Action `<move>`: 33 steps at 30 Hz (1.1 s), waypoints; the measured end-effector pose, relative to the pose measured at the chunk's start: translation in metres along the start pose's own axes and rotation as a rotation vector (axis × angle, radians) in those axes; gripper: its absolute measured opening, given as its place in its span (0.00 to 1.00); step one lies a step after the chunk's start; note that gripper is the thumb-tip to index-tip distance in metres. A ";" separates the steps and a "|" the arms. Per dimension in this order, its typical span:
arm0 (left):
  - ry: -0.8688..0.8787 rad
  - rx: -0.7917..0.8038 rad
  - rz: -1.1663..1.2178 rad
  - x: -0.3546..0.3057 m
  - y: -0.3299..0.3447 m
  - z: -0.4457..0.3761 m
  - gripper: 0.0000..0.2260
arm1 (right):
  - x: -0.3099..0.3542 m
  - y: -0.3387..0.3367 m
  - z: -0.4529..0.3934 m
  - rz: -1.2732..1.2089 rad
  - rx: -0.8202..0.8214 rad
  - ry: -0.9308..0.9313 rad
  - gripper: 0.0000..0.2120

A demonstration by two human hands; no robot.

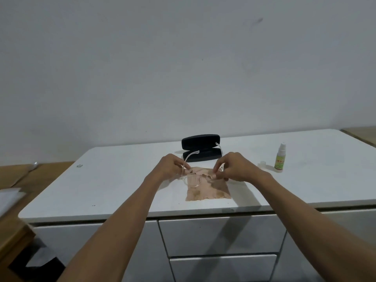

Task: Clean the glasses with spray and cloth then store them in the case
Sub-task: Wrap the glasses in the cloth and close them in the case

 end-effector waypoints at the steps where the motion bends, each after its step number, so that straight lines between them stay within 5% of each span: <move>1: -0.002 -0.001 0.000 -0.001 0.002 -0.001 0.05 | 0.003 0.002 0.000 0.009 -0.012 -0.003 0.05; 7: 0.003 -0.002 0.025 -0.003 0.005 -0.001 0.06 | 0.005 0.006 0.003 -0.037 -0.057 -0.002 0.03; 14: 0.044 -0.060 0.018 -0.002 -0.006 0.002 0.08 | -0.046 -0.025 -0.001 0.001 0.017 0.251 0.11; 18: 0.034 0.005 0.021 -0.001 -0.005 -0.001 0.07 | -0.053 -0.035 -0.021 -0.278 -0.089 0.226 0.02; 21: 0.024 0.019 0.006 0.000 -0.004 -0.006 0.05 | -0.042 -0.028 -0.039 -0.398 0.095 0.150 0.06; 33: -0.017 0.067 -0.115 0.006 0.003 -0.028 0.05 | -0.021 0.010 -0.078 -0.007 0.532 0.017 0.04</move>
Point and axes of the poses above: each hand's wrist, its own z-axis away from the middle knuckle, its own y-axis out of the palm, x = y × z, the point moved 5 cm from there along -z, towards the middle knuckle, and after that the axes turned 13 degrees about z, right-handed, at the moved point
